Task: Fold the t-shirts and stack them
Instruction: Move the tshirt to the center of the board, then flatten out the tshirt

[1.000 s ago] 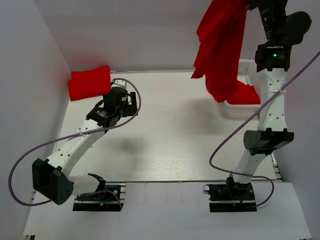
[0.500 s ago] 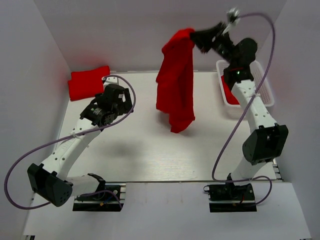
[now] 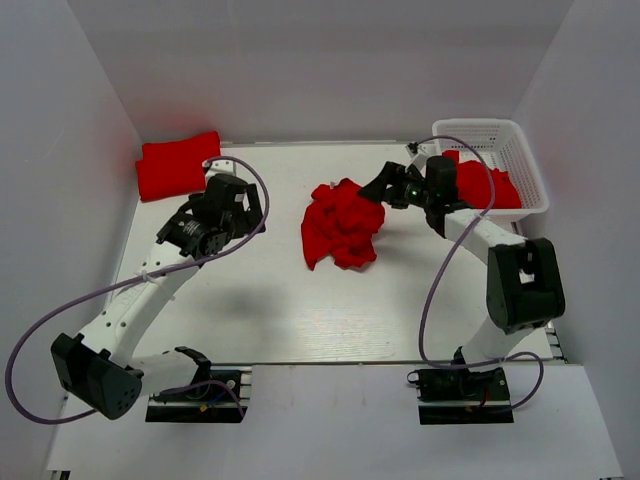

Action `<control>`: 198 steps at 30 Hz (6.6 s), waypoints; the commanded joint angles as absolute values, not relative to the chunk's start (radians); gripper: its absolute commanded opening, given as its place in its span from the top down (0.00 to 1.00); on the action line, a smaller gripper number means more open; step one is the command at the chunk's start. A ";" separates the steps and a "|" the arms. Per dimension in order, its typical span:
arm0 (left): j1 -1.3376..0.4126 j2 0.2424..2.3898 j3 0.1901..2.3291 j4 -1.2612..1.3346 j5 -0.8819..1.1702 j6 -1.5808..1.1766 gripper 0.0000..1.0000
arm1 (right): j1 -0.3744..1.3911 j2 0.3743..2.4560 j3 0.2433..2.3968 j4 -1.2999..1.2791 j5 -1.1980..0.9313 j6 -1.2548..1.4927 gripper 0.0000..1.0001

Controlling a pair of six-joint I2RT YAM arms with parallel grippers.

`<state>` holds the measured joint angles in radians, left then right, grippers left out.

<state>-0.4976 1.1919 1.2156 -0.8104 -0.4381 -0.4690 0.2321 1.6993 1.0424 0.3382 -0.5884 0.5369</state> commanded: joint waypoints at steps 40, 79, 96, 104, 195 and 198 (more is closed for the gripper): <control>-0.637 1.781 1.072 -0.256 -0.017 -0.252 0.18 | 0.419 1.456 1.006 -0.281 -0.043 0.313 0.10; -0.646 1.669 0.999 -0.130 -0.086 -0.270 1.00 | 0.646 1.786 1.252 -0.348 0.397 0.281 0.34; -0.626 1.571 1.110 -0.297 -0.415 -0.305 1.00 | 0.624 1.536 1.160 -0.180 0.698 0.311 1.00; -0.589 1.522 1.417 -0.512 -0.785 -0.296 1.00 | 0.571 1.445 1.337 -0.118 0.887 0.172 1.00; -0.308 1.588 1.234 -0.722 -0.368 -0.510 0.00 | 0.327 1.613 1.246 -0.311 0.362 0.389 0.10; -0.308 1.449 1.070 -0.732 -0.324 -0.600 0.00 | 0.325 1.521 1.123 -0.342 0.370 0.488 0.10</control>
<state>-0.3077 1.6169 1.1778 -0.6842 -0.3668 -0.4671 0.3279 1.6325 1.1748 -0.3157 0.3172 0.3504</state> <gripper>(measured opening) 0.997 0.904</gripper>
